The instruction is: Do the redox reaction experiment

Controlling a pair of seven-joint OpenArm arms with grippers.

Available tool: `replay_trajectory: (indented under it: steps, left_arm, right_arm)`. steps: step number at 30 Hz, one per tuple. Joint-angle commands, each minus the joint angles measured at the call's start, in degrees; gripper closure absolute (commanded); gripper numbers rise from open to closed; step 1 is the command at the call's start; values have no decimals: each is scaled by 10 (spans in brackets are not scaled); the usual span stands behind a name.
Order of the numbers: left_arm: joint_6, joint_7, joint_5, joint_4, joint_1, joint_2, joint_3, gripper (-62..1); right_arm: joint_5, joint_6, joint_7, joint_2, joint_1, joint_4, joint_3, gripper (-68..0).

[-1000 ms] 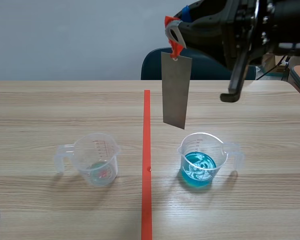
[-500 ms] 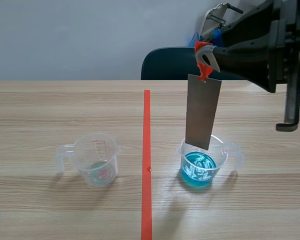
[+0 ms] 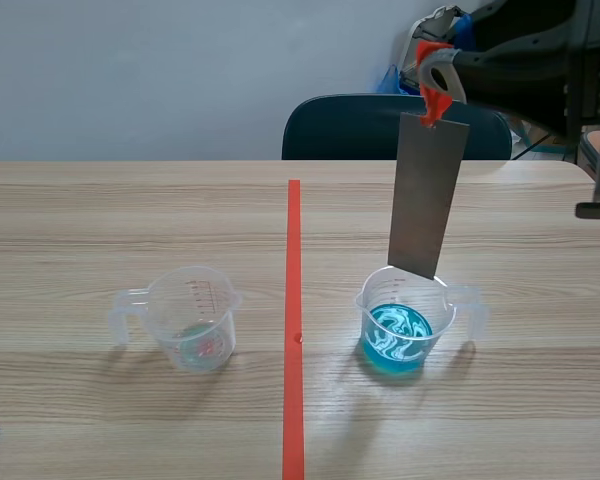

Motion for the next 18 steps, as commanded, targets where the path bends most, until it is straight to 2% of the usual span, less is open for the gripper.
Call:
replay_trajectory:
  steps: [1,7,18]
  left_arm:
    - [-3,-11,-5,12,-2,4,-2,-623]
    - [-3,-11,-5,12,-2,4,-2,-623]
    - [-3,-11,-5,12,-2,4,-2,-623]
  right_arm:
    - [4,0,5,3,-4,2,12,-6]
    - [4,9,4,-2,-10,2,17,-6]
    - [4,9,4,-2,-10,2,17,-6]
